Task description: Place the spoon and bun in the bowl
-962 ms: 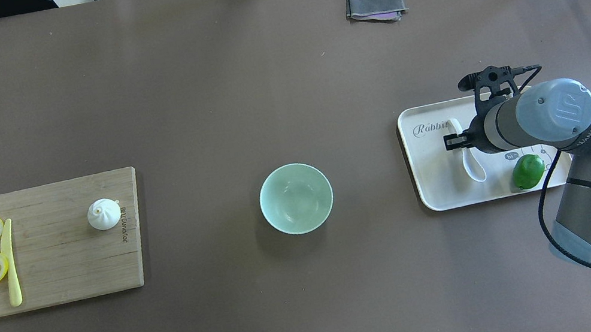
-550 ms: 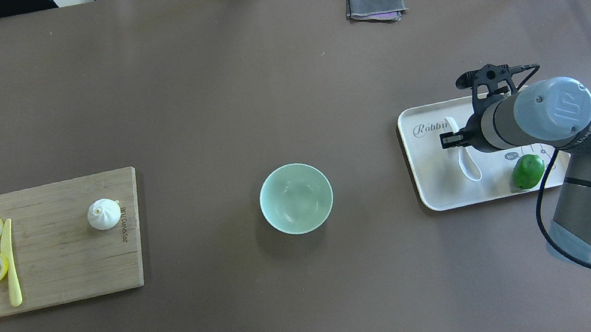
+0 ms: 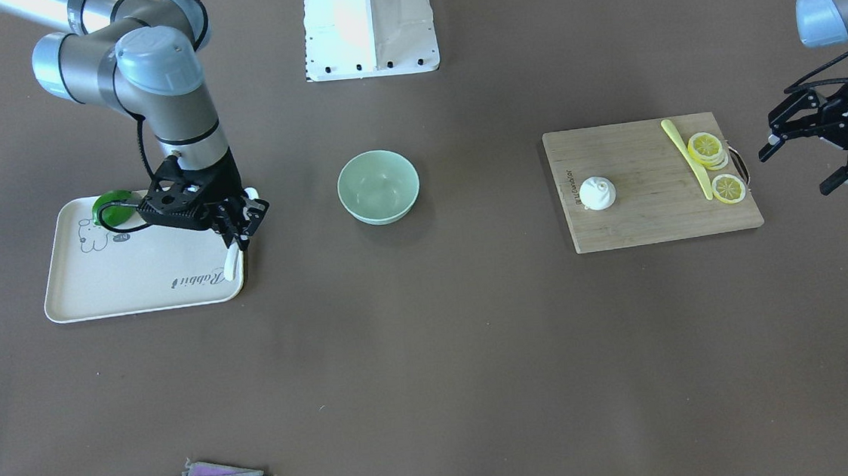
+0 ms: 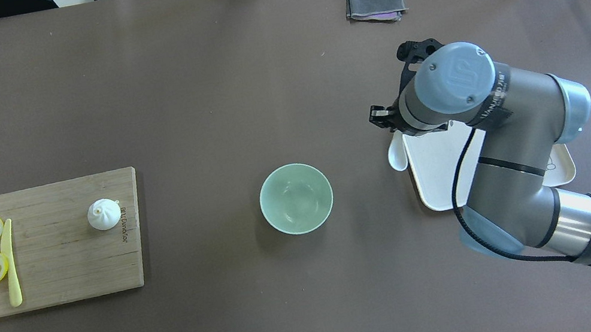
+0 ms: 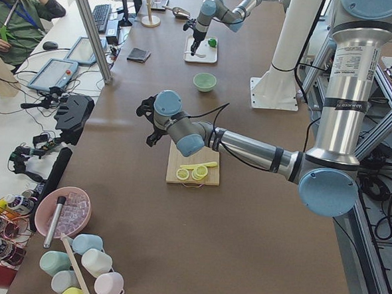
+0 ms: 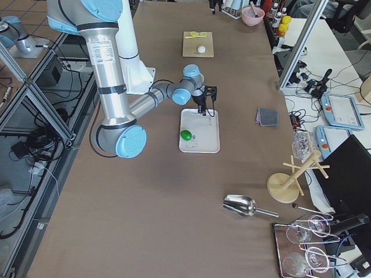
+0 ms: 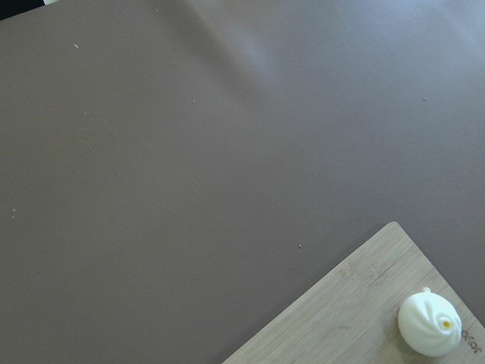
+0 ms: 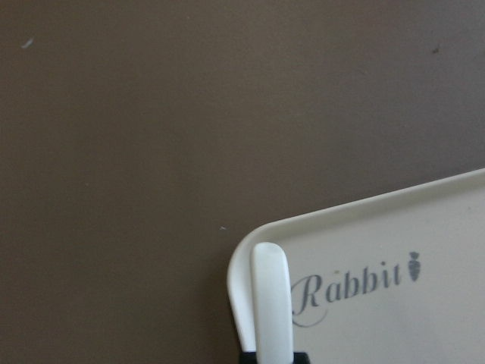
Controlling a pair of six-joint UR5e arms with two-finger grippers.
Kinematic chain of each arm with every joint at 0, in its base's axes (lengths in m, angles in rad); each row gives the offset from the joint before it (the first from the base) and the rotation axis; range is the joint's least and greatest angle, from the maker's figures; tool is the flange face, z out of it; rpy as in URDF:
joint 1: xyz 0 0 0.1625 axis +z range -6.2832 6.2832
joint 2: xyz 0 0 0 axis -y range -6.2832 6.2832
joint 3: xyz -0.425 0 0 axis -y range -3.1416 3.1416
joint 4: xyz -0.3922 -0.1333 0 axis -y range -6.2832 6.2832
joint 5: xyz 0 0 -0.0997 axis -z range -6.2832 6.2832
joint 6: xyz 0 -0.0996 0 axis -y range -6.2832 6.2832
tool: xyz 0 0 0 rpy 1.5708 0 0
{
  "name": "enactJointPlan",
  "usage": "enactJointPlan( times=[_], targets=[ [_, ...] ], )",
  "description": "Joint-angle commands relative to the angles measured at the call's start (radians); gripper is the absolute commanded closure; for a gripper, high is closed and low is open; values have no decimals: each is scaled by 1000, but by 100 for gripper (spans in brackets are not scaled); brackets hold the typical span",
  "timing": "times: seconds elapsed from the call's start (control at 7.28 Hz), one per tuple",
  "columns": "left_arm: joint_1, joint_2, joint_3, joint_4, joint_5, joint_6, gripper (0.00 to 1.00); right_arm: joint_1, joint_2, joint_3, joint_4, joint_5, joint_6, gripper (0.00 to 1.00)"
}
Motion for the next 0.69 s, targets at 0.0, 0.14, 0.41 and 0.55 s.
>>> enactJointPlan(
  times=[0.0, 0.14, 0.41, 0.55],
  targets=[
    [1, 1, 0, 0, 0, 1, 1, -32, 215, -54, -192, -10, 257, 100],
    [1, 1, -1, 0, 0, 1, 1, -84, 298, -141, -207, -87, 383, 100],
    [1, 3, -1, -2, 0, 1, 1, -176, 401, -290, -208, -212, 496, 100],
    [1, 4, -1, -2, 0, 1, 1, -208, 400, -291, -240, -266, 496, 100]
  ],
)
